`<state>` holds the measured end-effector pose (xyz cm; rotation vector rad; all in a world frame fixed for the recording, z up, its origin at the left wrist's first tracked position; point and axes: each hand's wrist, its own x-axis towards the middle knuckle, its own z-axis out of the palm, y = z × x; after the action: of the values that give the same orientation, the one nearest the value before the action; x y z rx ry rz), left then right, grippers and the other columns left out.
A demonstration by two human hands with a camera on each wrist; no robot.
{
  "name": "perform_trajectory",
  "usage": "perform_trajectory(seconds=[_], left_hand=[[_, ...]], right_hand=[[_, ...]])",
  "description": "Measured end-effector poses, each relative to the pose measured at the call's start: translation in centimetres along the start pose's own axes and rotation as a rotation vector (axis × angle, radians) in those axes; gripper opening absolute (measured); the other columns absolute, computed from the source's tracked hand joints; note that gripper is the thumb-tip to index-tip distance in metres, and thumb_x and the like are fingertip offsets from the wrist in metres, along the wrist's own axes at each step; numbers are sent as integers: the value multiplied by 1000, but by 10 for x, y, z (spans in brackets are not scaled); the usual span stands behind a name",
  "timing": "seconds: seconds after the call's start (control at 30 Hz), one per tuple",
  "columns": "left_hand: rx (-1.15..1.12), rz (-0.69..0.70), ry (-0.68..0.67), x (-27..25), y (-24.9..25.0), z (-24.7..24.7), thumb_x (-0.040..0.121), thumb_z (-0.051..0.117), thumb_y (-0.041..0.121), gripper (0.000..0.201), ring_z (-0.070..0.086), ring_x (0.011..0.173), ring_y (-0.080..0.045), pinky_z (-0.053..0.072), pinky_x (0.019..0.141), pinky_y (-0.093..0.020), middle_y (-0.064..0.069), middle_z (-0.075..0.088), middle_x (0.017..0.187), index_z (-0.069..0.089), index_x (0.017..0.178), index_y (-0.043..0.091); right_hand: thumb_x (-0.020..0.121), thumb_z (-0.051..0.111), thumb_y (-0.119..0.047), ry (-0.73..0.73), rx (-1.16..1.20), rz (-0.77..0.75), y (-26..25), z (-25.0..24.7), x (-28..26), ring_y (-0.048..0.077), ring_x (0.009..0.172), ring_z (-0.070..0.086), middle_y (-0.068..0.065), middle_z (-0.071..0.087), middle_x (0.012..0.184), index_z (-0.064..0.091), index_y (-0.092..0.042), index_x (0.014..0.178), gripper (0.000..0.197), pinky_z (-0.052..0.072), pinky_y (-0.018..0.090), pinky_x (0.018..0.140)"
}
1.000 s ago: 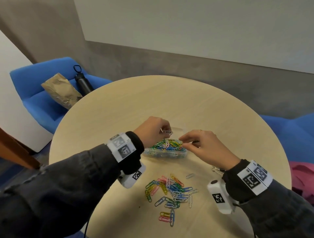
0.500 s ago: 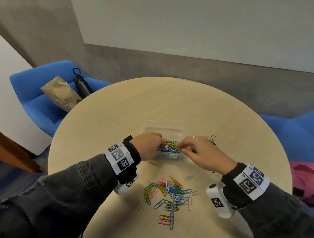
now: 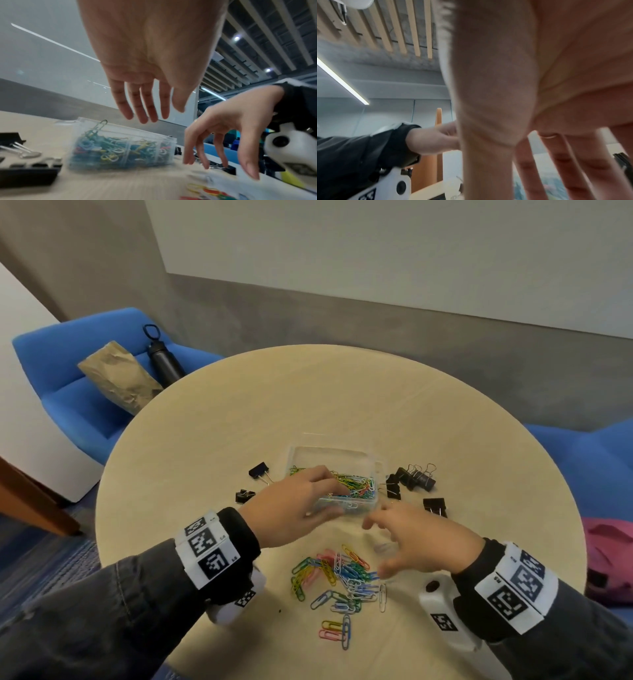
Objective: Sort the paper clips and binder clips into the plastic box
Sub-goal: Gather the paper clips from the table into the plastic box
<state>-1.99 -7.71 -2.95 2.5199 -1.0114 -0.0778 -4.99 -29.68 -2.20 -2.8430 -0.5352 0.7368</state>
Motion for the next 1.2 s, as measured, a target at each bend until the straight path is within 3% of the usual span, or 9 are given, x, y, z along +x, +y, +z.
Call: perform_trajectory(seconds=[0.1, 0.2, 0.27, 0.43, 0.53, 0.7, 0.93, 1.1, 1.2], left_hand=[[-100, -50, -96, -18, 16, 1, 79, 52, 69, 64, 51, 101, -4, 49, 81, -23, 14, 45, 118, 41, 134, 38], [-19, -154, -263, -35, 25, 15, 58, 63, 80, 102, 45, 113, -9, 49, 92, -32, 10, 34, 129, 23, 142, 37], [72, -168, -293, -39, 30, 25, 52, 67, 80, 112, 41, 116, -11, 48, 94, -35, 8, 31, 131, 22, 142, 32], [180, -167, -317, -30, 37, 37, 47, 73, 76, 120, 36, 115, -14, 47, 89, -32, 3, 29, 130, 22, 142, 25], [213, -151, -337, -23, 42, 39, 50, 77, 69, 110, 37, 110, -16, 47, 83, -32, 1, 33, 126, 29, 138, 23], [183, -178, -334, -9, 43, 37, 65, 77, 56, 70, 47, 100, -19, 42, 70, -31, 0, 45, 116, 47, 119, 23], [160, -197, -323, -2, 37, 32, 85, 66, 24, 20, 57, 98, -24, 46, 74, -33, -3, 59, 107, 63, 105, 20], [124, -194, -291, -3, 29, 29, 86, 63, 16, 17, 61, 98, -24, 50, 80, -34, -3, 68, 105, 67, 102, 20], [105, -193, -254, -6, 24, 29, 88, 62, 18, 15, 62, 96, -23, 52, 83, -37, -1, 70, 104, 68, 101, 21]], right_hand=[[65, 84, -37, -38, -19, 63, -4, 8, -7, 17, 100, 50, -2, 42, 124, 43, -25, 128, 76, 45, 28, 79], [57, 88, -38, -59, -19, 59, -8, 14, -14, 14, 87, 46, -3, 41, 115, 41, -23, 120, 81, 37, 22, 61], [55, 89, -38, -79, -17, 57, -13, 19, -16, 14, 85, 45, -1, 42, 115, 40, -22, 117, 80, 31, 19, 55], [62, 86, -34, -76, -14, 46, -19, 22, -13, 15, 90, 46, 1, 46, 112, 43, -19, 114, 69, 36, 22, 62], [68, 82, -31, -42, 2, 17, -21, 22, -11, 16, 91, 49, 1, 49, 110, 49, -19, 107, 52, 35, 18, 60], [76, 76, -24, 11, 64, -15, -17, 25, -6, 18, 86, 58, -1, 54, 99, 60, -21, 88, 20, 38, 19, 60], [81, 71, -25, 17, -19, -79, -15, 26, -5, 18, 83, 52, -9, 42, 82, 56, -27, 84, 15, 34, 22, 57], [82, 68, -22, 84, -37, -105, -11, 25, -3, 21, 77, 55, -4, 49, 81, 60, -21, 83, 7, 41, 28, 60], [82, 69, -20, 90, -3, -89, -6, 20, 0, 13, 66, 52, -7, 50, 71, 65, -20, 83, 4, 42, 26, 60]])
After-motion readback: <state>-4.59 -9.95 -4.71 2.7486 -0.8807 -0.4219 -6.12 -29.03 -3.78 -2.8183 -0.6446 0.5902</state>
